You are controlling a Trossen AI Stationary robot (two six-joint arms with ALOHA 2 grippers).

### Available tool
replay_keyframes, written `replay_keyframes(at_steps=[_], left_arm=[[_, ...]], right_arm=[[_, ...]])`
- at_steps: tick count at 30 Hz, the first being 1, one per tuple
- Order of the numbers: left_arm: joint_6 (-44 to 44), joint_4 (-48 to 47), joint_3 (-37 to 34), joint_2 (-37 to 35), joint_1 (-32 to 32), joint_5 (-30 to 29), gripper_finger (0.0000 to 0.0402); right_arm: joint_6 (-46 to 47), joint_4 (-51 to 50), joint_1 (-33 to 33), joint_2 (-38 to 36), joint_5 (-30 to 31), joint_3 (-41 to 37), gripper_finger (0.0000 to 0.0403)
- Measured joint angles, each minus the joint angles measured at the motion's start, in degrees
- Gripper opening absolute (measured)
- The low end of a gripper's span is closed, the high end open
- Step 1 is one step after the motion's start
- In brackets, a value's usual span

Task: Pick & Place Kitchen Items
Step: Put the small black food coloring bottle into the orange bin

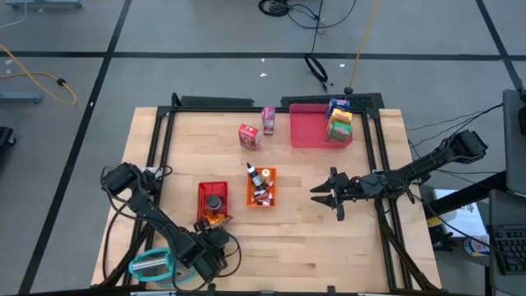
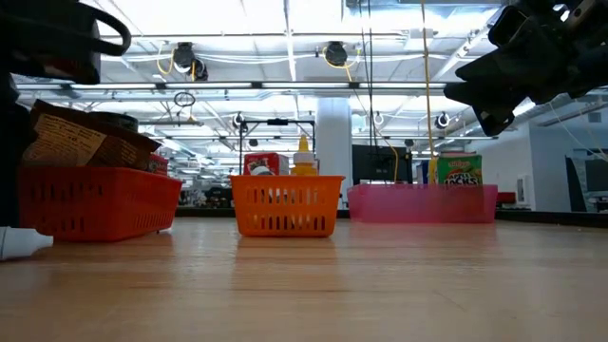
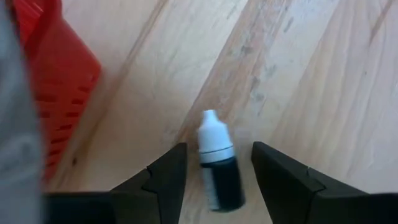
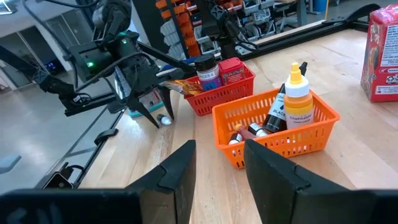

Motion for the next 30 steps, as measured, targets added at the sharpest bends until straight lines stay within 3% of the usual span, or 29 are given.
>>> replay_keyframes(at_steps=[6, 16, 23, 30], left_arm=[[-1.5, 2.1, -2.5, 0.0, -0.1, -0.4, 0.0174], [4.4, 2.4, 0.4, 0.4, 0.0, -1.8, 0.0043], [8.5, 2.7, 4.3, 0.7, 0.2, -5.6, 0.0043], [13.2, 2.3, 8.1, 0.7, 1.1, -7.1, 0.0072]], right_arm=[[0.0, 0.0, 0.0, 0.0, 0.0, 0.0, 0.013], [0.0, -0.1, 0.0, 0.0, 0.0, 0.0, 0.013], [0.0, -0.1, 0.0, 0.0, 0.0, 0.0, 0.013], [0.0, -0.1, 0.0, 0.0, 0.0, 0.0, 0.013]])
